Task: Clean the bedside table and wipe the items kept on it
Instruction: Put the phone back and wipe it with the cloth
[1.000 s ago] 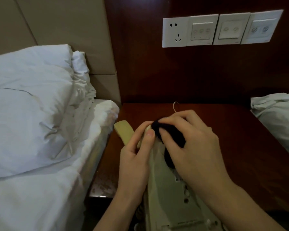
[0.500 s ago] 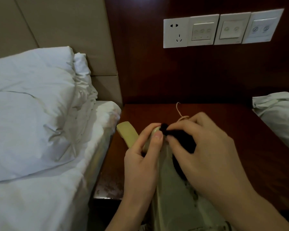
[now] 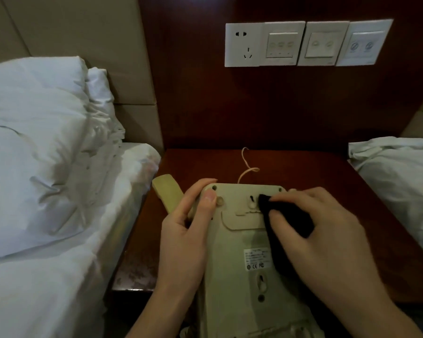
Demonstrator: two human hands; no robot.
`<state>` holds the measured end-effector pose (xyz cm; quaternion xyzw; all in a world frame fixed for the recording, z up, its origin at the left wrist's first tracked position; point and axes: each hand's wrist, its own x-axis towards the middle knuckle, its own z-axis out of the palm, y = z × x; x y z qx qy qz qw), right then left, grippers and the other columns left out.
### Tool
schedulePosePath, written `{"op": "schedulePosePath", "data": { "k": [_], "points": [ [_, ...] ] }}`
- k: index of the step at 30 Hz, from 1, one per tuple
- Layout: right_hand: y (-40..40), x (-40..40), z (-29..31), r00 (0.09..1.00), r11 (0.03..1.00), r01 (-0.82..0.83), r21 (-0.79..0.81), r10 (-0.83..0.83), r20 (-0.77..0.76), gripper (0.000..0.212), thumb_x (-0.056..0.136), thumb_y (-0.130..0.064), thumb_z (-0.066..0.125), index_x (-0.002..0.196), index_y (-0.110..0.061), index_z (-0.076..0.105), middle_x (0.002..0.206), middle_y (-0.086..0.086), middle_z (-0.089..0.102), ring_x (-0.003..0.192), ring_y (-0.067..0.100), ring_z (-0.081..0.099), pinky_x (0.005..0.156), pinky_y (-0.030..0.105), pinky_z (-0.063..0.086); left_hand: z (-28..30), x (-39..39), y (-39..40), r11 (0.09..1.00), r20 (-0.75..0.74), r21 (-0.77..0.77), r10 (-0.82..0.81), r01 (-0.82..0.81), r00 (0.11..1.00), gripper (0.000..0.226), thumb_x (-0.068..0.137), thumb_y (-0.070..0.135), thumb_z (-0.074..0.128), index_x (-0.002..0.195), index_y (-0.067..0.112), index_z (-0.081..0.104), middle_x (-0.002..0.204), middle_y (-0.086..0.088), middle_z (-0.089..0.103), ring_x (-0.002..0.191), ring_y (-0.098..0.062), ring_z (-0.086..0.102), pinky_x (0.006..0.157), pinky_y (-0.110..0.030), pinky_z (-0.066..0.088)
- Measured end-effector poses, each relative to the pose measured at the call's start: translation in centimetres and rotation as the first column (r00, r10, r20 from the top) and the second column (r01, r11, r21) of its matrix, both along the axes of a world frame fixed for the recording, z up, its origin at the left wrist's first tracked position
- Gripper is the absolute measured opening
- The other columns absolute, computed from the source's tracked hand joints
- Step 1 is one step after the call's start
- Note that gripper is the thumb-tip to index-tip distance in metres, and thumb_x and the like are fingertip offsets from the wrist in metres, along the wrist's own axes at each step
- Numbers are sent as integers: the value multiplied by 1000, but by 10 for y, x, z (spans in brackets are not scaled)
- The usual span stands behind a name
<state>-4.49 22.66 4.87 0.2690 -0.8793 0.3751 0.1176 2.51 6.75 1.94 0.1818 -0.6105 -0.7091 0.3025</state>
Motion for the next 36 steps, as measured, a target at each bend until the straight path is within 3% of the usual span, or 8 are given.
{"op": "schedulePosePath", "data": {
  "k": [12,20,24,26,28,31,34,36],
  "points": [
    [-24,-19,3,978,989,146,-26,-148,-147,21,93,-35,59,112,-28,67,102,-11,53,85,5,51,65,11,31,3,0,3,995,-17,-98,-19,17,1000,30,92,38,59,116,27,72,84,9,76,70,-2,69,57,-18,54],
    [-15,-16,0,979,998,52,20,-47,-198,21,90,-37,62,109,-31,67,96,-15,54,78,-1,50,66,8,35,3,-2,4,995,-13,-98,-29,27,1000,22,96,30,59,112,26,73,79,13,75,65,3,67,54,-14,52],
    [10,-34,-4,969,950,174,-258,-212,-126,23,94,-32,62,117,-26,65,110,-10,59,95,-4,51,77,3,36,-1,-3,3,995,9,-94,-12,13,1000,27,95,34,60,120,32,70,90,15,77,77,1,73,60,-16,55],
    [23,-32,-6,969,896,203,-396,-242,-52,21,94,-32,62,115,-31,61,109,-14,60,92,-7,52,76,6,38,-3,-4,3,998,26,-70,-1,3,1000,45,87,44,63,131,36,61,96,13,78,83,-7,76,62,-19,57],
    [29,-28,-7,979,894,195,-403,-203,22,24,90,-35,64,111,-39,54,103,-20,59,90,-9,55,70,14,42,-3,-5,3,1000,54,-18,11,-10,998,56,84,48,64,137,33,55,93,19,77,80,-5,76,59,-16,56],
    [30,-15,-16,995,978,77,-195,-63,78,29,85,-47,64,109,-46,48,109,-23,53,97,-9,54,70,15,42,-5,-6,1,999,60,-36,-13,15,998,40,93,43,61,131,28,62,91,24,75,78,3,73,56,-10,51],
    [28,2,-28,983,985,-173,3,173,68,46,84,-63,50,128,-50,45,134,-35,36,121,-15,40,90,13,40,-5,-7,1,996,75,-51,-64,68,995,41,90,51,59,130,44,59,101,30,71,89,11,69,63,-8,53],
    [27,5,-33,953,955,-294,24,292,77,48,93,-60,46,139,-49,39,142,-38,27,134,-11,30,104,19,35,-4,-6,2,990,88,-95,-99,107,991,47,83,54,62,130,51,58,113,23,71,101,2,71,73,-19,60]
  ]
}}
